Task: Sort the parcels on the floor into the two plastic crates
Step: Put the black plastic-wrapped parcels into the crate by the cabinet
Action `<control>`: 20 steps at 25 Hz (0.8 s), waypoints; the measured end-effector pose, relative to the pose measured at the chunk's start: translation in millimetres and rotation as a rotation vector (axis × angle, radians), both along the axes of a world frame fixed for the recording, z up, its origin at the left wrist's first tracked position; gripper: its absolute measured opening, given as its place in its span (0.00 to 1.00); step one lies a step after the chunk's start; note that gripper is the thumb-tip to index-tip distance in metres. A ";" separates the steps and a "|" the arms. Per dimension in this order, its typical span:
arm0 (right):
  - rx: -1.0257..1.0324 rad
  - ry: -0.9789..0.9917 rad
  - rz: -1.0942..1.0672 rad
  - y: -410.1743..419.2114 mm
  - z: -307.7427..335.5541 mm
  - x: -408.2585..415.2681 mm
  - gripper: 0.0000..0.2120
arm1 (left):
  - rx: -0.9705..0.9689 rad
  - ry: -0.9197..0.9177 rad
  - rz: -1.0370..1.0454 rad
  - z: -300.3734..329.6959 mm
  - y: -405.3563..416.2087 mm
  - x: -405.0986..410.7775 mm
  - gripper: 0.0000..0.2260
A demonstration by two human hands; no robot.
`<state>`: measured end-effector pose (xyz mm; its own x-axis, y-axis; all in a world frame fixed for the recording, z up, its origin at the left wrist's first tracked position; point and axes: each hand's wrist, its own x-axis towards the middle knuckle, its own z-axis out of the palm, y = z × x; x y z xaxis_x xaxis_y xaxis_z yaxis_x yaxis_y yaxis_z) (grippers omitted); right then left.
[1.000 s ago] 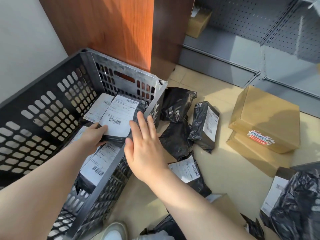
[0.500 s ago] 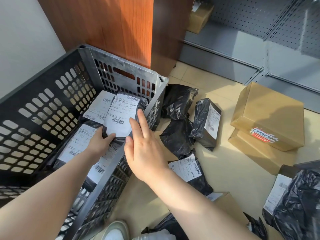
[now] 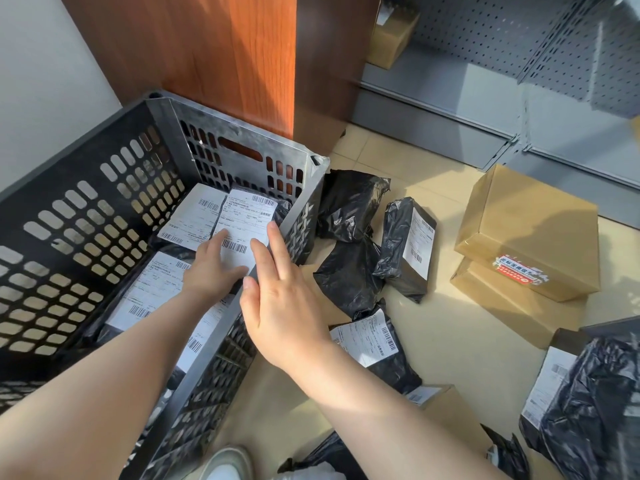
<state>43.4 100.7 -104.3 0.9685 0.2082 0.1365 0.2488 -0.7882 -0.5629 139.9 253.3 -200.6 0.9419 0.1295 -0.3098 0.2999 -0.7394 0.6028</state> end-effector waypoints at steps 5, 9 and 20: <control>0.015 0.004 0.005 0.0 -0.2 0.2 0.29 | -0.083 -0.024 -0.055 1.1 15.3 -1.6 0.35; 0.029 0.003 -0.002 0.3 -0.9 0.2 0.29 | -0.122 -0.020 -0.166 3.1 21.3 3.1 0.34; 0.011 0.011 0.030 -7.1 1.8 2.1 0.26 | -0.168 0.130 -0.115 7.5 7.8 6.8 0.30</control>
<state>45.5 93.6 -102.5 0.9633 0.2361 0.1280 0.2661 -0.7742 -0.5742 146.7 261.1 -193.1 0.8981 -0.0397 -0.4379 0.3030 -0.6659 0.6818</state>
